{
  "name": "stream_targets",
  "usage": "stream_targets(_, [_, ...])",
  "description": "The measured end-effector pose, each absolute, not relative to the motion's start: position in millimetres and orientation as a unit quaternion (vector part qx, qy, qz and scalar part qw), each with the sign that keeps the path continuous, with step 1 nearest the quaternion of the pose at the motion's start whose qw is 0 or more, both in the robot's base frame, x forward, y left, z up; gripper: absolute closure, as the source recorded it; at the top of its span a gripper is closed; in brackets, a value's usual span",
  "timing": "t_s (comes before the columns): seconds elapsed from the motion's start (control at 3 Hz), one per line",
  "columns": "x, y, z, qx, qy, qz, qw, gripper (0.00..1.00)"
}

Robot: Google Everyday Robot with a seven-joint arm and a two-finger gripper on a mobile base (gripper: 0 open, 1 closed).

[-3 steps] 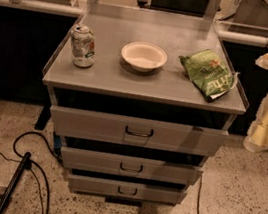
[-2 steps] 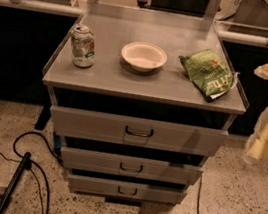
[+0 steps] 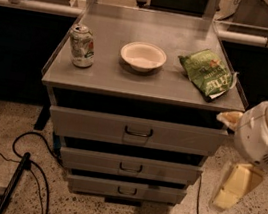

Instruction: Open middle drawer

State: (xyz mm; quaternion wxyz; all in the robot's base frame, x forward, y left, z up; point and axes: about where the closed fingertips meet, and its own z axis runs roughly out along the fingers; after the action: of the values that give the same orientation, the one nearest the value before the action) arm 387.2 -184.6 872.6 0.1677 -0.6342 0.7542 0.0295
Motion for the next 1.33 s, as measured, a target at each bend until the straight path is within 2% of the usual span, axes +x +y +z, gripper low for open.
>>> stream_targets(1.0, [374.3,-171.8,843.3,-0.637,0.752,0.053,0.161,0.00])
stream_targets(1.33, [355.4,-133.4,782.7,-0.636,0.747,0.108,0.159,0.00])
